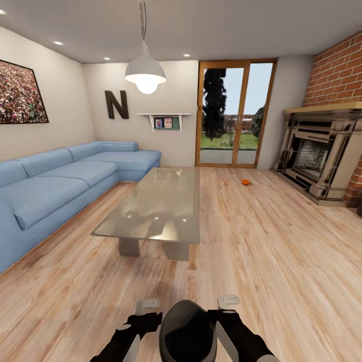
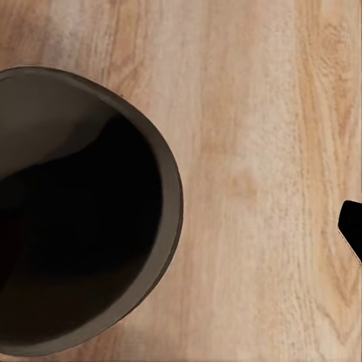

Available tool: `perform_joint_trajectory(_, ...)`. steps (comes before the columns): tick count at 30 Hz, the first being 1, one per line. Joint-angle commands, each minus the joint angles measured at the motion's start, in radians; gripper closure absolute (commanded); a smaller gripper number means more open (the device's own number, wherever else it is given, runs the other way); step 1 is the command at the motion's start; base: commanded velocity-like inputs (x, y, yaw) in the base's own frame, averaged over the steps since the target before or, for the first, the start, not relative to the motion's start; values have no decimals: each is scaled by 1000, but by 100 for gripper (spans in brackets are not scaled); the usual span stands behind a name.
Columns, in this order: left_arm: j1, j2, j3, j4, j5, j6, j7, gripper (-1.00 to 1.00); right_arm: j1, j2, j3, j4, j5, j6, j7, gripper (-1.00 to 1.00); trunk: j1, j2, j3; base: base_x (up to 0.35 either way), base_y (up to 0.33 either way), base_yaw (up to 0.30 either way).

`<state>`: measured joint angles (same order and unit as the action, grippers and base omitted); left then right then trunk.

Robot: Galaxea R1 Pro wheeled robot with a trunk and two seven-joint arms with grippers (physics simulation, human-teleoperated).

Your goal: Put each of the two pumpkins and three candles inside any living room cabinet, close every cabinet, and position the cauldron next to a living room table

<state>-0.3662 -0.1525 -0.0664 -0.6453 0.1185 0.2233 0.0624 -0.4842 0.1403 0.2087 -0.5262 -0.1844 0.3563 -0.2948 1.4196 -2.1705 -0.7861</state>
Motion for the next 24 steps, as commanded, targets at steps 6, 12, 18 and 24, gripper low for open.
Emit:
perform_joint_trajectory(6,0,1,-4,-2,10,5,7,-100,-1,-1,8,-1,-10,4,-9,-100,0,0,-1,59,-74,0)
perform_joint_trajectory(12,0,1,-4,-2,10,5,7,-100,-1,-1,8,0,-10,4,-9,-100,0,0,-1,4,-131,0)
perform_joint_trajectory(18,0,0,-4,-2,10,4,8,-100,-1,-1,8,0,-10,4,-8,-100,0,0,-1,0,-13,0)
perform_joint_trajectory(24,0,1,-3,-15,10,5,8,-100,-1,-1,8,0,-10,4,-7,-100,0,0,-1,0,-1,0)
